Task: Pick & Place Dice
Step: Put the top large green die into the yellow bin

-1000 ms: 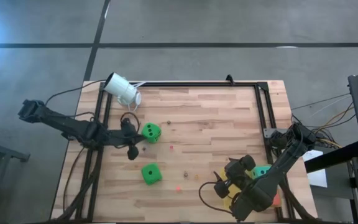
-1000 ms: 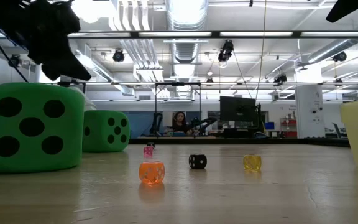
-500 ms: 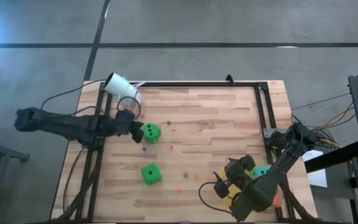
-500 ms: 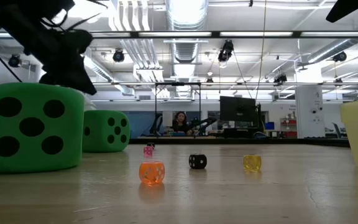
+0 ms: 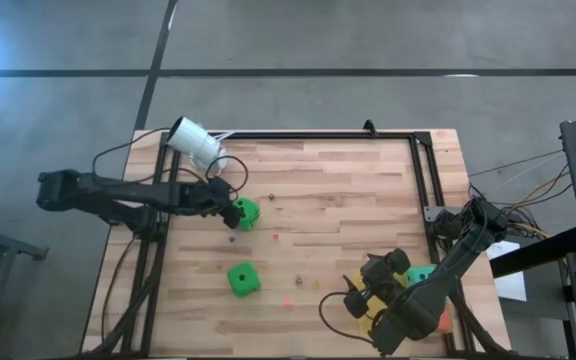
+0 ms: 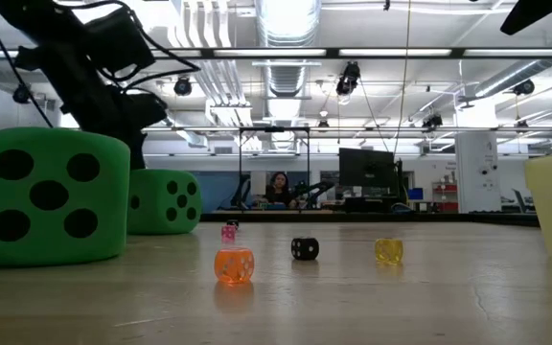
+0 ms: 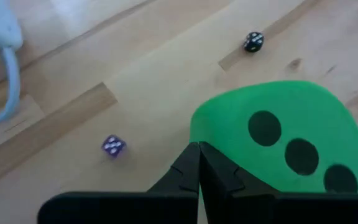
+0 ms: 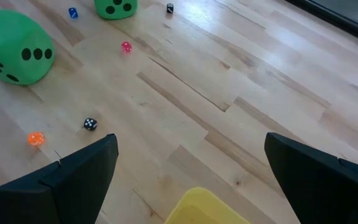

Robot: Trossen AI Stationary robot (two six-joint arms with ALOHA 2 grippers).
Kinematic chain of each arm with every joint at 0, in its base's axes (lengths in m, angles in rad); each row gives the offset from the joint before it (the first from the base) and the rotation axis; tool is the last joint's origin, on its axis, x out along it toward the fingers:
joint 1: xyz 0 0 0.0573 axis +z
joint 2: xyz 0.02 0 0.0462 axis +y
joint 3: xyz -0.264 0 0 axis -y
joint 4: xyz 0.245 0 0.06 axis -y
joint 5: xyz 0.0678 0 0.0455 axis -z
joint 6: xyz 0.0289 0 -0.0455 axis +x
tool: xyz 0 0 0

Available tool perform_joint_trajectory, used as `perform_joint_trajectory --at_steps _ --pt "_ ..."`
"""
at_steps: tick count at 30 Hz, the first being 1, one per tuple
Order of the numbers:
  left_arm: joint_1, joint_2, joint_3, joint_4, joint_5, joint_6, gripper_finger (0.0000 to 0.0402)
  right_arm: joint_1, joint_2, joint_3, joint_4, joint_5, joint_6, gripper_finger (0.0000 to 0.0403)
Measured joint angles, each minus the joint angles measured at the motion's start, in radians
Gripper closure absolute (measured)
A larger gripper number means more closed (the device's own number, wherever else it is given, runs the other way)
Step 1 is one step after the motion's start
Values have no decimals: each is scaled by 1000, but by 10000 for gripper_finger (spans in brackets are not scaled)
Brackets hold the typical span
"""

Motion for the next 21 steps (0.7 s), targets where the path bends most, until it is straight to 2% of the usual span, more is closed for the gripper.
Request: perform_joint_trajectory --at_steps 12,21 --pt "-9 193 27 247 124 -24 396 0 0 0 17 1 -33 3" --pt "-9 404 181 269 159 11 396 0 0 0 20 2 -33 3"
